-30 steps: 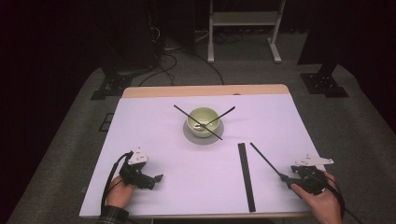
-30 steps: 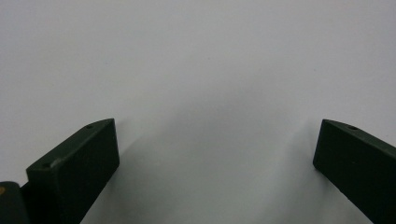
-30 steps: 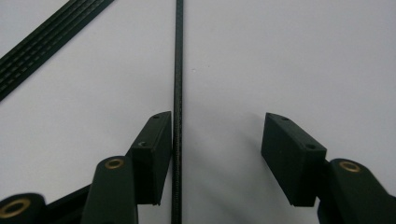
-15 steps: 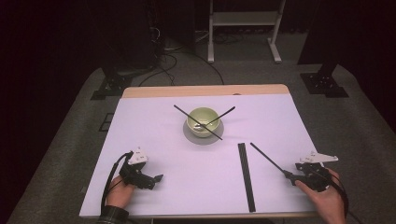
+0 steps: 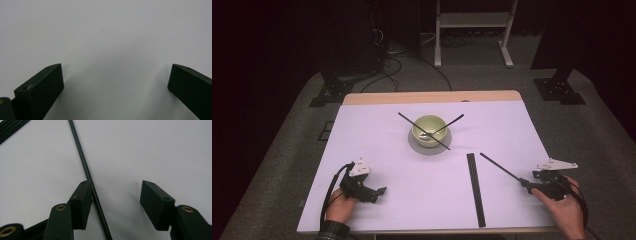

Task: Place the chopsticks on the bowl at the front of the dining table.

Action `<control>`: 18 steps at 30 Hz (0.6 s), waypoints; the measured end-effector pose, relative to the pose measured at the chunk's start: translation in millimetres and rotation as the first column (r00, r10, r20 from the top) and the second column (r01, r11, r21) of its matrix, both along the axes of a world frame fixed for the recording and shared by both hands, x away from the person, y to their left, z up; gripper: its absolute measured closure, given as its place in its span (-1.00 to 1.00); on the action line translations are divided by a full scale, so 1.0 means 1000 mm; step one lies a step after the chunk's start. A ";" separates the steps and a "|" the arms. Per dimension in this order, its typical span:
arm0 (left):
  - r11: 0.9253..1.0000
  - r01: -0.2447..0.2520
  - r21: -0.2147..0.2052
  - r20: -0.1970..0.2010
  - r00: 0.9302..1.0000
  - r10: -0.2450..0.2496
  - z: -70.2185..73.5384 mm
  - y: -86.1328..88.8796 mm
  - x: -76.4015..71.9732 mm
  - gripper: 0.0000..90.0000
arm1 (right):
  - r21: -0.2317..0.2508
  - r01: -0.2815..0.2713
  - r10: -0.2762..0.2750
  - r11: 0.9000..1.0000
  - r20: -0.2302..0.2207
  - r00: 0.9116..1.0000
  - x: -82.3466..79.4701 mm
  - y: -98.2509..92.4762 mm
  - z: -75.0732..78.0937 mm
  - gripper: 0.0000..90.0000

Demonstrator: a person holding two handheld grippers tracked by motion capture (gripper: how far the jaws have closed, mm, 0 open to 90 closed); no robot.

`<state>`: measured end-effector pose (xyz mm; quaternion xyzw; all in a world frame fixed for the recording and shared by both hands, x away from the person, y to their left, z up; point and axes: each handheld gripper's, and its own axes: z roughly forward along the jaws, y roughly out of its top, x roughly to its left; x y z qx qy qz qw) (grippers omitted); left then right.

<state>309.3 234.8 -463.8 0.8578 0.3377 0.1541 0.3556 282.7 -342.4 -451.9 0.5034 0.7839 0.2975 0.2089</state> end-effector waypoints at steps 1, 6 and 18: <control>1.000 0.000 0.000 0.000 1.000 0.000 0.000 0.000 0.000 -1.00 | 0.003 -0.001 0.001 1.000 -0.001 1.000 0.001 -0.001 0.000 -0.08; 1.000 0.000 0.000 0.000 1.000 0.000 0.000 0.000 0.000 -1.00 | 0.012 -0.003 0.003 1.000 -0.002 1.000 0.001 -0.001 0.000 -0.06; 1.000 0.000 0.000 0.000 1.000 0.000 0.000 0.000 0.000 -1.00 | 0.059 -0.060 0.059 0.996 0.010 0.998 0.007 0.002 0.004 0.03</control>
